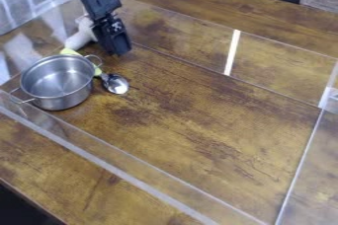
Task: Move the green spoon to the left
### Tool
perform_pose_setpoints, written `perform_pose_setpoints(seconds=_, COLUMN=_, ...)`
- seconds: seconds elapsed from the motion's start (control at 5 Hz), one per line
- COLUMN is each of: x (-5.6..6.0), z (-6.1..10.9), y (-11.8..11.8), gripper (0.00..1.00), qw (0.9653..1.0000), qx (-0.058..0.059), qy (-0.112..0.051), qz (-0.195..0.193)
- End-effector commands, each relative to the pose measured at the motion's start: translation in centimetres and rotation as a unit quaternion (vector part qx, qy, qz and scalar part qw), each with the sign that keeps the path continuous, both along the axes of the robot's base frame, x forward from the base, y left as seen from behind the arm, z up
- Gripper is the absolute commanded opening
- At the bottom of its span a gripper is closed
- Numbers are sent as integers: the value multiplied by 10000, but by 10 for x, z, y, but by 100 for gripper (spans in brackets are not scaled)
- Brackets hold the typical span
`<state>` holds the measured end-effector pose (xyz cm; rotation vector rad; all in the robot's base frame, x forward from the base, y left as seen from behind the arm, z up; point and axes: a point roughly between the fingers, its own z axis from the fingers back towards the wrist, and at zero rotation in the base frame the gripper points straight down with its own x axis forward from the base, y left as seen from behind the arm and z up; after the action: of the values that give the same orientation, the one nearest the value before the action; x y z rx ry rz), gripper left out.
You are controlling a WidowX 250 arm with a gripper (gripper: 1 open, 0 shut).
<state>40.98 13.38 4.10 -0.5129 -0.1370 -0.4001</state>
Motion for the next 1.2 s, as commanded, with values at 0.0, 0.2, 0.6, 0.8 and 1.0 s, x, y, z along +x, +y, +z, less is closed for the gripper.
perform_pose_setpoints(seconds=0.0, x=4, z=24, y=14, gripper=100, qw=9995, qx=39, qy=-263, qz=163)
perform_pose_setpoints(seconds=0.2, x=4, z=24, y=13, gripper=100, qw=9995, qx=-78, qy=-229, qz=201)
perform_pose_setpoints(seconds=0.6, x=10, z=35, y=15, gripper=100, qw=9996, qx=-80, qy=-179, qz=199)
perform_pose_setpoints(seconds=0.8, x=11, z=40, y=15, gripper=100, qw=9996, qx=-78, qy=-154, qz=203)
perform_pose_setpoints(seconds=1.0, x=11, z=47, y=14, gripper=100, qw=9996, qx=-48, qy=-151, qz=222)
